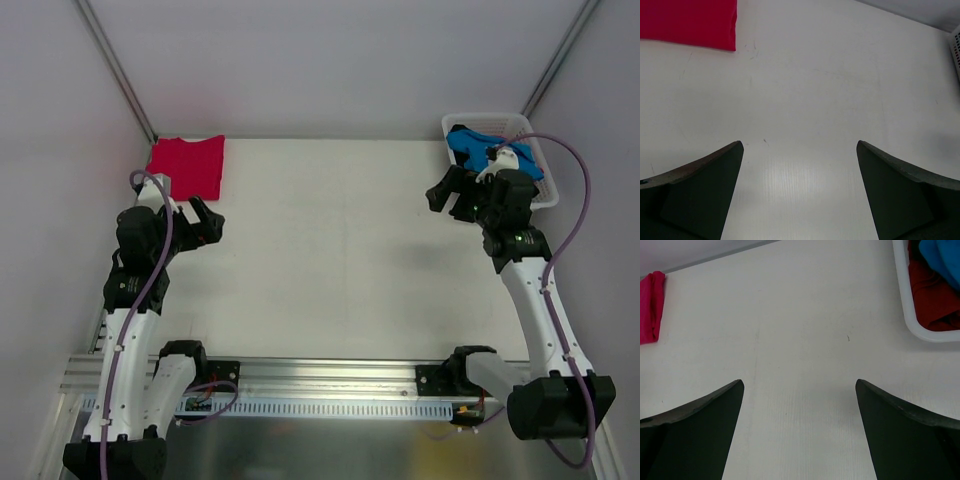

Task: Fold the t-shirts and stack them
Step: Neatly place the folded tshirt to the corner

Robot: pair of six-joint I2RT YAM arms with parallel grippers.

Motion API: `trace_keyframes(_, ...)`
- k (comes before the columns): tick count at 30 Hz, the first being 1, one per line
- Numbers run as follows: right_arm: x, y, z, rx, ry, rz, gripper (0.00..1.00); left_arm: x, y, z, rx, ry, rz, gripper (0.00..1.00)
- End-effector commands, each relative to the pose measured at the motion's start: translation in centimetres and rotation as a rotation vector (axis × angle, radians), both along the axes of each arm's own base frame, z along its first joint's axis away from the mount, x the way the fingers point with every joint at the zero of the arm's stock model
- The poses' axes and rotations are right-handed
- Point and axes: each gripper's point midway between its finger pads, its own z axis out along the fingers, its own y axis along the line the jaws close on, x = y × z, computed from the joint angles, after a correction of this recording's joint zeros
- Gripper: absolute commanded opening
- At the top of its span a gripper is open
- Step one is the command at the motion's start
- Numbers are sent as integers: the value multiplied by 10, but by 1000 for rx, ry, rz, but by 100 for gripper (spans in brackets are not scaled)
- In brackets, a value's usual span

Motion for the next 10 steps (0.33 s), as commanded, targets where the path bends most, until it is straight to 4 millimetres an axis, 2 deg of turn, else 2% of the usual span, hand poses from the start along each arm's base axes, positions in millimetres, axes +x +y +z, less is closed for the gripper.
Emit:
trace_keyframes(1, -3, 1, 23, -42, -86, 32, 99, 3, -1, 5, -18, -25, 2, 99)
trace_keyframes(10, -11, -1, 23, -82, -83, 47, 99, 3, 2, 10, 7, -44, 6, 99)
